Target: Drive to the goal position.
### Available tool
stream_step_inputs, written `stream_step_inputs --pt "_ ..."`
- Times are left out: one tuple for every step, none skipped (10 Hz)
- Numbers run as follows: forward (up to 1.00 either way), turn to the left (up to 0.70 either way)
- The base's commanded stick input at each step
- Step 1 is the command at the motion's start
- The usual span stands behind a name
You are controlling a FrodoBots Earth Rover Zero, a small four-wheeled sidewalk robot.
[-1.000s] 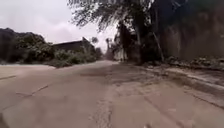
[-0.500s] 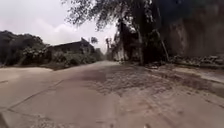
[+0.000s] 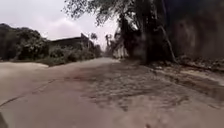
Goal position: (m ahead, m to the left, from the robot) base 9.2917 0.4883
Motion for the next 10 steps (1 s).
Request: stream_step_inputs --pt "1.00 0.02" --pt "1.00 0.02" --pt "1.00 0.02" --pt "1.00 0.02" --pt "1.00 0.02" --pt "1.00 0.02" --pt "1.00 0.02" --pt "1.00 0.02" --pt "1.00 0.02" --pt "1.00 0.02"
